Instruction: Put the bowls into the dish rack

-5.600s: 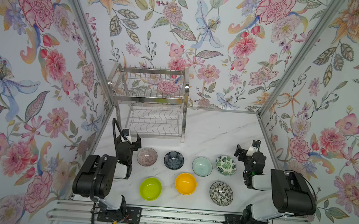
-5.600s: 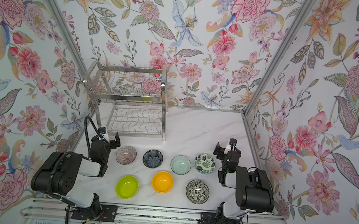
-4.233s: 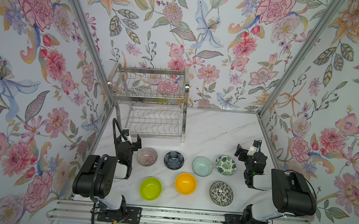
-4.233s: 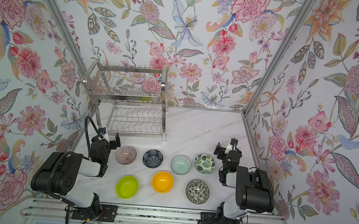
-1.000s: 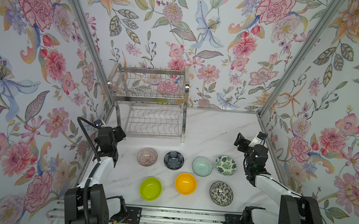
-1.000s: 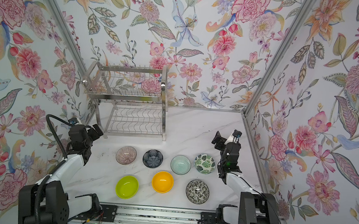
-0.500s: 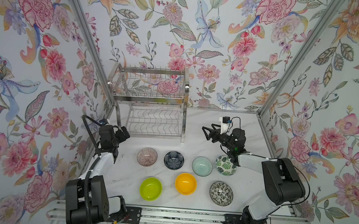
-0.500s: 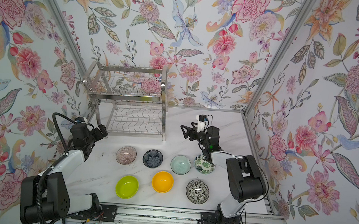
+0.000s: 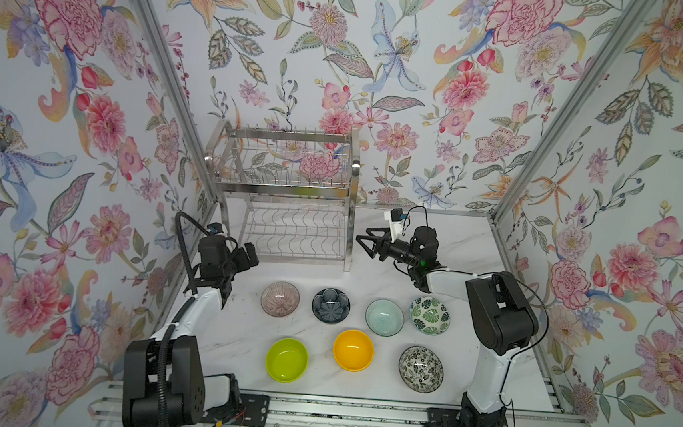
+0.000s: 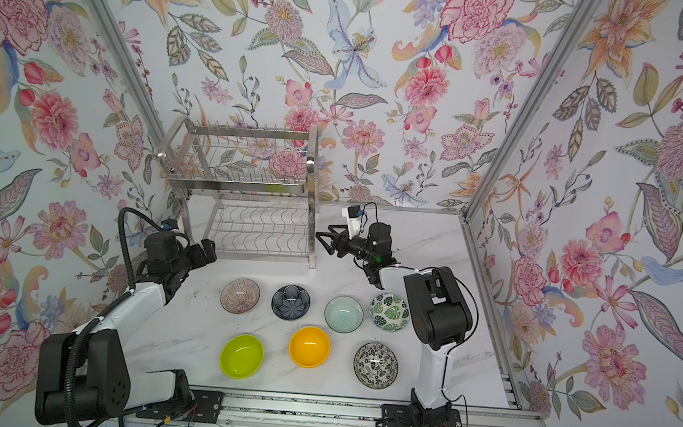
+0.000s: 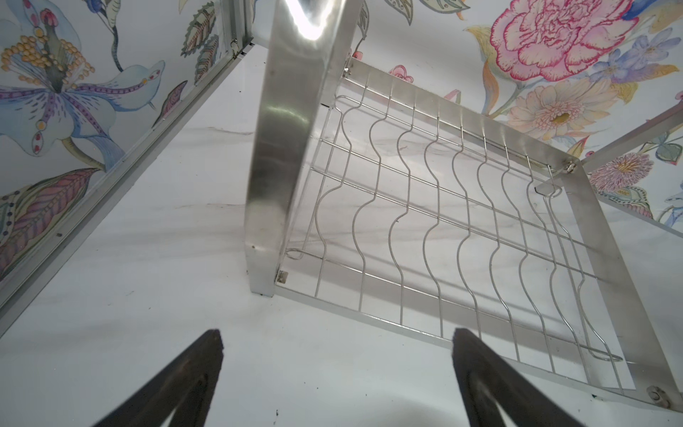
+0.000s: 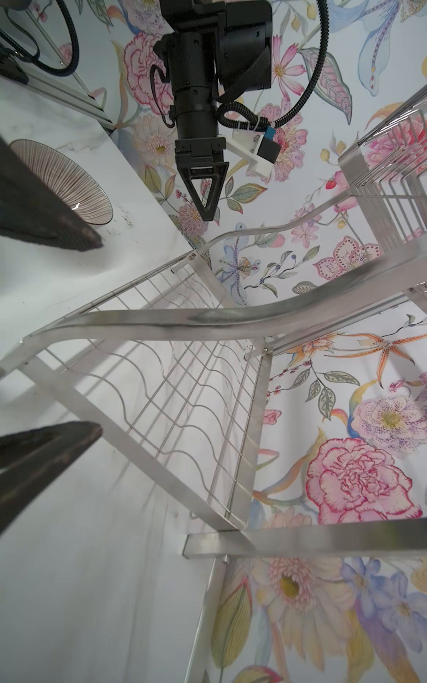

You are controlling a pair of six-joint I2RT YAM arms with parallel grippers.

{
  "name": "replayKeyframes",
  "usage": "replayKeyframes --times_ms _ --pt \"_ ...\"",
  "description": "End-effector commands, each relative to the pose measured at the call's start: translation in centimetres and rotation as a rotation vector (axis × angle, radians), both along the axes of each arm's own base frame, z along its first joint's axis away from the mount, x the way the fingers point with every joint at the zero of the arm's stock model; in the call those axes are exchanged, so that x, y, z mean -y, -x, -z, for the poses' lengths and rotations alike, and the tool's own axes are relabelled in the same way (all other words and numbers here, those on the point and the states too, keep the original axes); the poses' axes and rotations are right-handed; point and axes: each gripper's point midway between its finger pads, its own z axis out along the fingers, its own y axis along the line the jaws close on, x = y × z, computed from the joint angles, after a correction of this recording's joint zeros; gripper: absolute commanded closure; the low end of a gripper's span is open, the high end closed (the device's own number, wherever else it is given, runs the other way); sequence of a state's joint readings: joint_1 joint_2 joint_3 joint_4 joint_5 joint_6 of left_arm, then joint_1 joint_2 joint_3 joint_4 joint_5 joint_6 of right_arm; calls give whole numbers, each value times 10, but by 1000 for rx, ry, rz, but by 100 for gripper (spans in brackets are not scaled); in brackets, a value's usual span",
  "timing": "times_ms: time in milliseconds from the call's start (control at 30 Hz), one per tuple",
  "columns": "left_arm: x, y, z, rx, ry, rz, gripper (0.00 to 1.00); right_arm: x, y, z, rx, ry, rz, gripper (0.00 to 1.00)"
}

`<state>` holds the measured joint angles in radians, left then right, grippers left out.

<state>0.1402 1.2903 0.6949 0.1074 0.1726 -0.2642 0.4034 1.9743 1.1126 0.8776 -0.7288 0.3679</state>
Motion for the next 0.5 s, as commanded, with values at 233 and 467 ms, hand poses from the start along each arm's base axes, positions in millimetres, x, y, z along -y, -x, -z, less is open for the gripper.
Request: replayKeyframes --times_ms 233,467 --pt "6 -4 -9 5 -20 34 1 -35 -2 16 -61 15 -82 39" --pt "7 -5 -9 10 -18 33 1 -42 -6 20 -74 5 -94 55"
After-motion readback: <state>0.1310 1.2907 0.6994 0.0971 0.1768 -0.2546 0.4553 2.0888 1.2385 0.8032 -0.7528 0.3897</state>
